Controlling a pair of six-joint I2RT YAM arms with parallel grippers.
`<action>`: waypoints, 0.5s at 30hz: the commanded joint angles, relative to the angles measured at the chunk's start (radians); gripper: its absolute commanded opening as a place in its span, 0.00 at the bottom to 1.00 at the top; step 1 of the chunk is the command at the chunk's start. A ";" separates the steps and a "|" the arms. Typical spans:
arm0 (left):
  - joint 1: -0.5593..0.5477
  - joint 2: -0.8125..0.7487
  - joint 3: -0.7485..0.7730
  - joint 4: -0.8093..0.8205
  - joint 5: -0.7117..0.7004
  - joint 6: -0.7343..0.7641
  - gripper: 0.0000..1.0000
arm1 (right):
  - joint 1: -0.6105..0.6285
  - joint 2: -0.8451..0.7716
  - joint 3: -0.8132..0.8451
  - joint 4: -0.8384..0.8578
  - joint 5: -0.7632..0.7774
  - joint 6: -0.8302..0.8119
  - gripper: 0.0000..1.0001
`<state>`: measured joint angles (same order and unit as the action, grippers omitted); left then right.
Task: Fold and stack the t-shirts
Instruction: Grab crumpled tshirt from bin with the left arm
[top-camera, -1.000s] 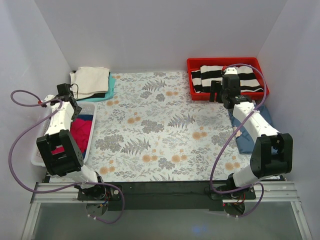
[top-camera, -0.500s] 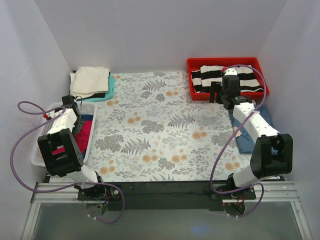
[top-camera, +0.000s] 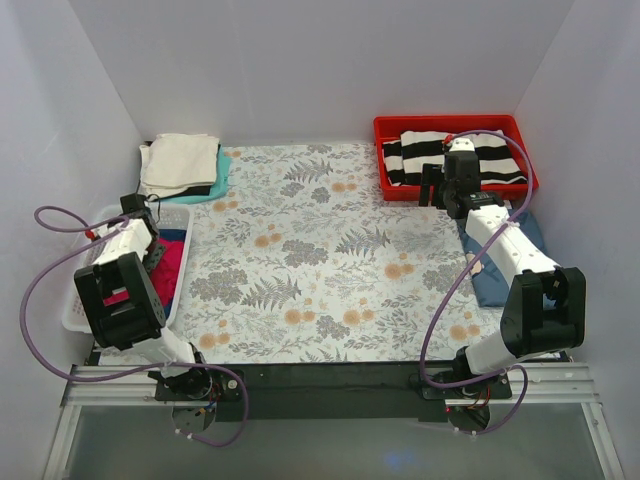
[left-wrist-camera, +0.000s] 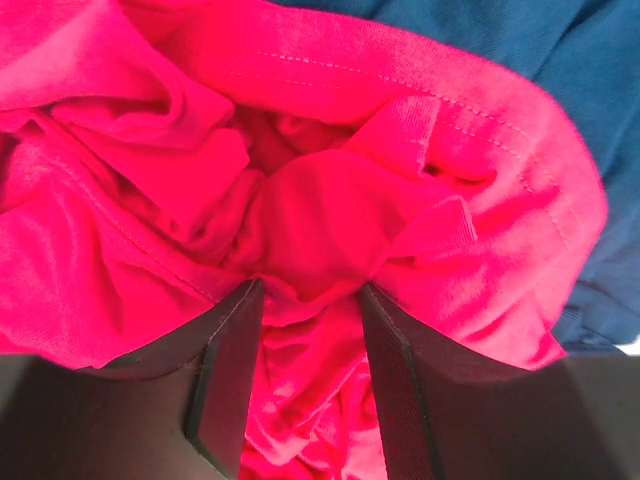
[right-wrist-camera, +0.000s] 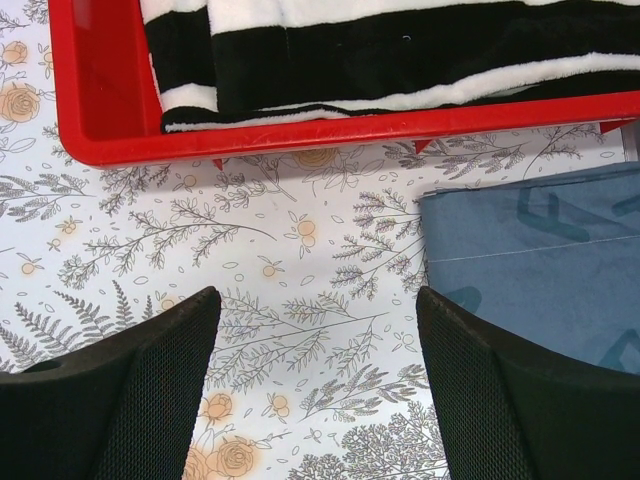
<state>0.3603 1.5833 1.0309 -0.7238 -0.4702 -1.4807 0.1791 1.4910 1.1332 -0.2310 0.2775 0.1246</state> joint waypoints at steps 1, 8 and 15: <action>0.008 0.026 -0.009 0.009 0.005 0.013 0.44 | 0.003 -0.037 0.014 0.013 0.006 0.009 0.83; 0.006 0.064 -0.008 0.009 0.019 0.028 0.29 | 0.003 -0.037 0.008 0.013 0.008 0.015 0.83; 0.006 0.024 0.040 -0.042 0.013 0.020 0.00 | 0.007 -0.026 0.008 0.013 0.003 0.023 0.82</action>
<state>0.3618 1.6459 1.0344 -0.7296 -0.4614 -1.4548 0.1791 1.4857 1.1332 -0.2321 0.2779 0.1326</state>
